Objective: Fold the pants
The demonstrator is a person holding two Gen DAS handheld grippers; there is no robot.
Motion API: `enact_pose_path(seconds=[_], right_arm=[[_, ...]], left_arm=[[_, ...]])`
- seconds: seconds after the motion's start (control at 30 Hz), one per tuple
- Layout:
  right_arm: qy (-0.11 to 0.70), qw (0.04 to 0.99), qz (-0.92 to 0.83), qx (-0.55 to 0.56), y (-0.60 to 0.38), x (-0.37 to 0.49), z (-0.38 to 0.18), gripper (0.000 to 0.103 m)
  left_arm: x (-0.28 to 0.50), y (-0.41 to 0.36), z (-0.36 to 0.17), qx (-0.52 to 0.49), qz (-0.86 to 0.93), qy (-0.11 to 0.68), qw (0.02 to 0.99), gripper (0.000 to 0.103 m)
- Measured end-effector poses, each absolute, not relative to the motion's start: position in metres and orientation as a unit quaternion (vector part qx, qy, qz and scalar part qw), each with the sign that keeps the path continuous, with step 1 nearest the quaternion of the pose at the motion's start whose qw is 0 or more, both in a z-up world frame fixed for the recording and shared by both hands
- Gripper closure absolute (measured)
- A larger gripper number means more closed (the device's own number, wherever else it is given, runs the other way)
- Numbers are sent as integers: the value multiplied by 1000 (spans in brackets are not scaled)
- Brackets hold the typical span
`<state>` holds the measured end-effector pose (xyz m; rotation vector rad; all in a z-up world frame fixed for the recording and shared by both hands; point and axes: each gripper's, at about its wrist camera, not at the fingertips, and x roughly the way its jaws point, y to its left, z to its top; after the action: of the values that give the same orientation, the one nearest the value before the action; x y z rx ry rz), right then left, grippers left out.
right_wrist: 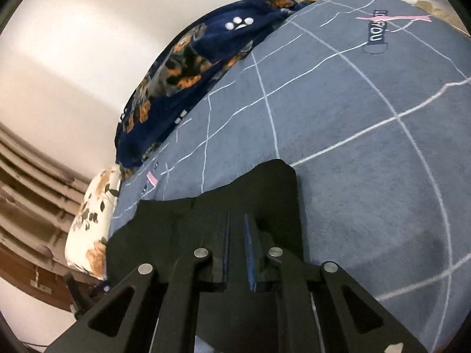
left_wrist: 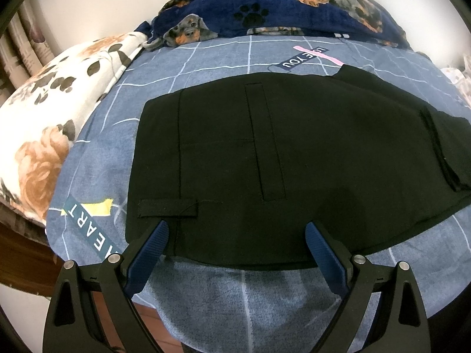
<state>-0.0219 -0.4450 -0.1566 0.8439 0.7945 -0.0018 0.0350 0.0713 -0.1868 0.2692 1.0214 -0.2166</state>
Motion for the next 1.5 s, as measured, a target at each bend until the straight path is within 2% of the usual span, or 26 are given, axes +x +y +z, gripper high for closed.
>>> enact_pose_path(seconds=[0.2, 0.27, 0.5, 0.57, 0.7, 0.93, 1.0, 1.1, 1.23, 1.33, 1.4, 1.5], right_arm=[[377, 839, -2, 393, -459, 1, -168, 92], [391, 826, -9, 406, -464, 3, -183, 103], [360, 788, 19, 498, -480, -4, -206, 103], [342, 794, 25, 502, -481, -5, -200, 98], [338, 792, 15, 508, -490, -4, -200, 101], [323, 743, 10, 586, -510, -10, -224, 103], [304, 756, 10, 579, -509, -18, -215, 93], [265, 784, 57, 559, -499, -42, -192, 93], [284, 790, 130, 527, -475, -71, -187, 93], [311, 786, 143, 515, -459, -90, -202, 93], [321, 782, 133, 518, -455, -97, -215, 101], [306, 783, 124, 528, -456, -105, -224, 103]], left_arm=[[34, 67, -188, 137, -96, 485, 858, 7], [35, 66, -189, 140, -94, 484, 859, 7], [34, 66, -189, 142, -93, 482, 859, 6], [34, 66, -189, 141, -93, 483, 859, 6], [34, 66, -189, 143, -93, 482, 859, 6], [34, 66, -189, 143, -92, 482, 859, 6], [34, 65, -189, 142, -93, 483, 859, 6], [34, 65, -189, 140, -93, 483, 859, 6], [34, 65, -189, 141, -93, 482, 859, 6], [34, 65, -189, 139, -94, 483, 859, 6], [36, 65, -189, 135, -93, 484, 859, 6], [39, 67, -184, 124, -88, 483, 862, 6]])
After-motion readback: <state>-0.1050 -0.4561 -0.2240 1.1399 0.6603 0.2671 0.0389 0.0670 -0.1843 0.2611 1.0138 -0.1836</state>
